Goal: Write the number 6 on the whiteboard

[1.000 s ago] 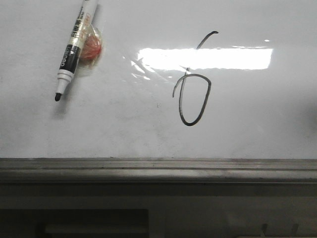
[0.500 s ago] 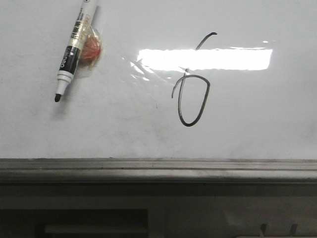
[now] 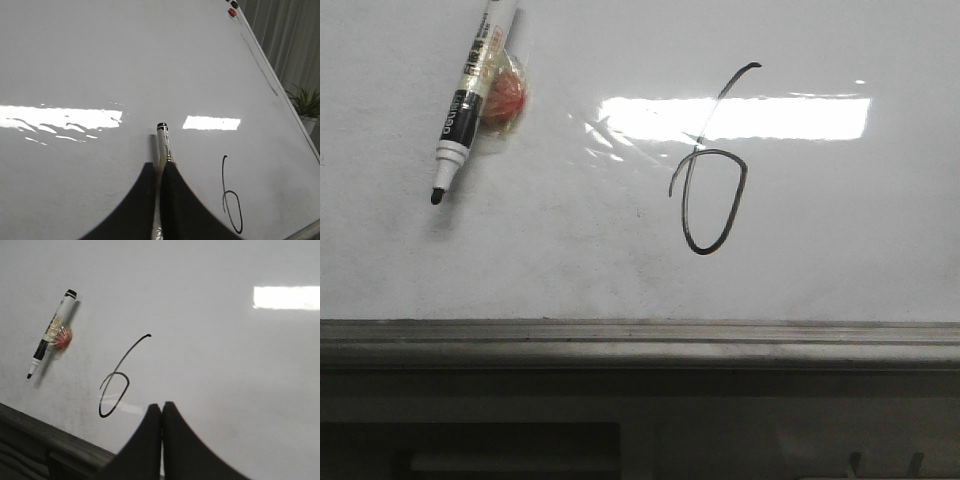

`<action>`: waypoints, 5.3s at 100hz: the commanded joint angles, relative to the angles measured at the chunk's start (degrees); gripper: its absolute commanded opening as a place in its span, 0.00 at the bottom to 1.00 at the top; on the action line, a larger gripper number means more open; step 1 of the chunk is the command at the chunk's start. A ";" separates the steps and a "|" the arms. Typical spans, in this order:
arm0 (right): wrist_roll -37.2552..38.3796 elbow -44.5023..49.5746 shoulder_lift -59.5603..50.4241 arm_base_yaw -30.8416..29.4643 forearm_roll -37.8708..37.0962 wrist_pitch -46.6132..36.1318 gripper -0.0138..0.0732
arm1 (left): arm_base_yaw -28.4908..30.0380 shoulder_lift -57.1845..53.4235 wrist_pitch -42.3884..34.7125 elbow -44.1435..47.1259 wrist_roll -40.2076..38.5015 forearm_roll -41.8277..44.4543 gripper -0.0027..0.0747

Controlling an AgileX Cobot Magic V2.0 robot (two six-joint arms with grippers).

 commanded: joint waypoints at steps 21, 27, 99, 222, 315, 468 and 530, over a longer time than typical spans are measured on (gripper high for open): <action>-0.64 -1.44 0.77 -0.24 2.17 -3.43 0.11 | -0.23 0.53 -0.97 -1.43 -0.06 0.40 0.01; -0.64 -1.44 0.77 -0.24 2.17 -3.43 0.11 | -0.23 0.53 -0.97 -1.43 -0.06 0.40 0.01; -0.64 -1.44 0.77 -0.24 2.17 -3.43 0.11 | 15.85 5.23 -0.22 3.91 -35.64 48.11 0.01; -0.64 -1.44 0.77 -0.24 2.17 -3.43 0.11 | 50.83 -2.32 14.64 9.63 -60.40 71.19 0.01; -0.64 -1.44 0.77 -0.24 2.17 -3.43 0.11 | 51.00 -2.21 14.64 9.63 -60.40 70.44 0.01; 36.77 14.70 -1.01 -0.72 -58.51 -31.44 0.11 | 51.00 -2.09 14.64 9.52 -60.40 70.44 0.01; 34.69 14.70 -1.01 -0.72 -57.80 -31.59 0.11 | 51.00 -2.09 14.64 9.52 -60.40 70.44 0.01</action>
